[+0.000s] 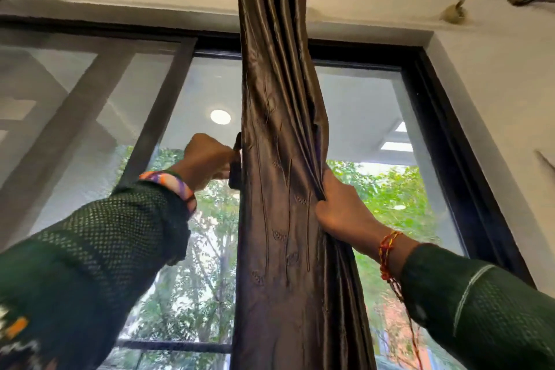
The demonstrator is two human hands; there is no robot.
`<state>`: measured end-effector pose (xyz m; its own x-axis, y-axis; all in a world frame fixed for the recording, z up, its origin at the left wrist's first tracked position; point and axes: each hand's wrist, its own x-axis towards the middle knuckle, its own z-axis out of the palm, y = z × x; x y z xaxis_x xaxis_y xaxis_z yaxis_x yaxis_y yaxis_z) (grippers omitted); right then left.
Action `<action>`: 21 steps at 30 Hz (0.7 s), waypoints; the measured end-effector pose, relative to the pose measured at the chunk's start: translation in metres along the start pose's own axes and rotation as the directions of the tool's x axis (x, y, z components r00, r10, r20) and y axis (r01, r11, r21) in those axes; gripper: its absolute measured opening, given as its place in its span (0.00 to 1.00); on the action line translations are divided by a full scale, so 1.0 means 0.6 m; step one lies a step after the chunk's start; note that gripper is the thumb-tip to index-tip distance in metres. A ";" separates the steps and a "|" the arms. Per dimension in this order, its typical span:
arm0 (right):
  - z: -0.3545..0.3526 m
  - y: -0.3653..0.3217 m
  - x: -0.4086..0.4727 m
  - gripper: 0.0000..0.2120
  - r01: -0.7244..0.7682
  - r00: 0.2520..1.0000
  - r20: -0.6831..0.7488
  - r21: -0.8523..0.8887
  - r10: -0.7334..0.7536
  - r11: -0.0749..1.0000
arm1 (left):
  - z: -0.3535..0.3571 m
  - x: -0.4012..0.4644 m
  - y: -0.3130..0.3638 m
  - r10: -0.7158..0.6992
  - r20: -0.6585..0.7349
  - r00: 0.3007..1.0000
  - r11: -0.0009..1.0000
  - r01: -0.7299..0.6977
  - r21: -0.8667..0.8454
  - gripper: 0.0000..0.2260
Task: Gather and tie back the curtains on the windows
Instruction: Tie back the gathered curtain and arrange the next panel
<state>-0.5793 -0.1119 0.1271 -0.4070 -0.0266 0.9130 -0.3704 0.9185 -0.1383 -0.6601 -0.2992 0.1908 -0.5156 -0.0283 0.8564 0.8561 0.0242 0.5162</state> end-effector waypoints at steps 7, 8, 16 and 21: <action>0.025 0.032 0.012 0.21 0.149 0.988 -0.027 -0.043 -0.150 0.988 | 0.017 0.017 0.056 0.023 -0.175 0.984 0.913 0.050 0.405 0.12; 0.029 0.036 0.015 0.22 0.158 0.987 -0.031 -0.047 -0.160 0.986 | 0.019 0.014 0.065 0.017 -0.151 0.988 0.898 0.051 0.437 0.14; 0.038 -0.004 0.002 0.38 0.189 0.982 0.049 -0.115 -0.185 0.975 | 0.065 0.015 0.102 -0.052 0.068 0.996 0.958 0.031 0.285 0.23; 0.062 -0.044 0.009 0.40 0.179 0.980 0.105 -0.101 -0.169 0.979 | 0.071 0.010 0.116 -0.102 0.158 0.982 0.901 0.024 0.433 0.28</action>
<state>-0.6028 -0.1513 0.1213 -0.4238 -0.2225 0.8780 -0.3511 0.9339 0.0672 -0.6054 -0.2551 0.2324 -0.5991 0.1276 0.7905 0.7438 0.4542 0.4904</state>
